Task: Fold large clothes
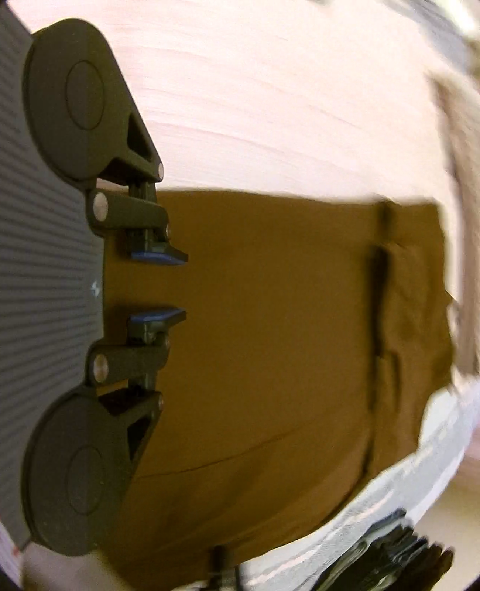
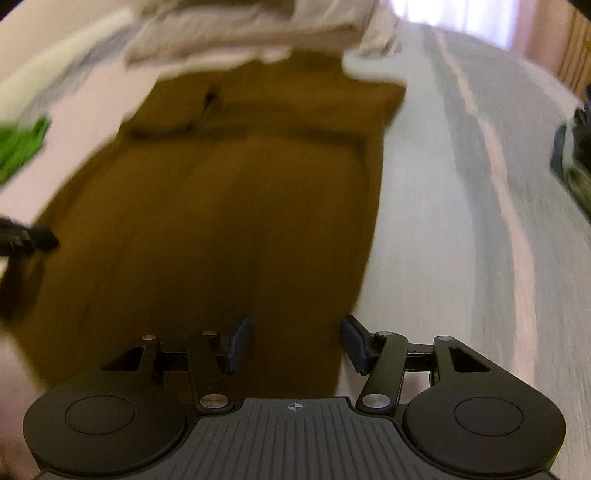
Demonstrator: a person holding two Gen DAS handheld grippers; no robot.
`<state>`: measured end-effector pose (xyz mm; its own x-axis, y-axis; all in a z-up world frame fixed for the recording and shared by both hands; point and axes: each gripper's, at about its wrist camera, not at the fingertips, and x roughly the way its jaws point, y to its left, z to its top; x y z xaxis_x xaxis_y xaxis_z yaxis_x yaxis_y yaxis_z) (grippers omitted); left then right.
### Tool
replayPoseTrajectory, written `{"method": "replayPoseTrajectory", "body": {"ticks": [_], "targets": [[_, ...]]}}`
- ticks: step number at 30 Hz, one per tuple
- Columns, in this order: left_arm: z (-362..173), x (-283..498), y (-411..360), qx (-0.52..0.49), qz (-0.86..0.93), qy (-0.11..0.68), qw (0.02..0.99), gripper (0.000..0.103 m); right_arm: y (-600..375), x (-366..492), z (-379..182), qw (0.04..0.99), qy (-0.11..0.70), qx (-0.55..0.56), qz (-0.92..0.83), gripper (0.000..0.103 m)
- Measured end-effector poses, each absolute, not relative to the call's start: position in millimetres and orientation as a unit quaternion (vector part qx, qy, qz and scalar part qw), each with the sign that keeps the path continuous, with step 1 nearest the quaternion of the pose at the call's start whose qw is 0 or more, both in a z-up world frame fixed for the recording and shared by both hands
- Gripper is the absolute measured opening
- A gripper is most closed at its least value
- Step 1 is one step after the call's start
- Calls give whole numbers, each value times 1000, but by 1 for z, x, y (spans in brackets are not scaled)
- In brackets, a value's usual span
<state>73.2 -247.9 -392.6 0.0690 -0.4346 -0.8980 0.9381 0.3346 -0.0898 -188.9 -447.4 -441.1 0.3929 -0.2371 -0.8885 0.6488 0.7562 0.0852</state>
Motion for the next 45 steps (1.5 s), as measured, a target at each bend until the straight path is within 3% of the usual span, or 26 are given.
{"method": "replayPoseTrajectory", "body": {"ticks": [10, 12, 19, 24, 27, 34, 45], "targets": [[-369, 53, -178, 335, -459, 518, 640, 22, -367, -257, -427, 708, 545, 312, -324, 53], [-359, 54, -179, 330, -470, 510, 641, 30, -359, -256, -416, 704, 526, 322, -351, 53], [-310, 51, -168, 327, -458, 510, 650, 37, -324, -223, -375, 695, 490, 376, -368, 53], [-262, 36, -158, 331, -474, 488, 653, 51, -283, -196, -316, 734, 480, 318, -360, 55], [-241, 31, -154, 329, -482, 481, 655, 54, -269, -186, -292, 746, 479, 299, -352, 55], [-220, 22, -154, 333, -490, 470, 654, 55, -248, -184, -261, 757, 473, 287, -349, 55], [-219, 11, -181, 349, -475, 468, 658, 55, -277, -191, -257, 766, 468, 295, -329, 56]]}}
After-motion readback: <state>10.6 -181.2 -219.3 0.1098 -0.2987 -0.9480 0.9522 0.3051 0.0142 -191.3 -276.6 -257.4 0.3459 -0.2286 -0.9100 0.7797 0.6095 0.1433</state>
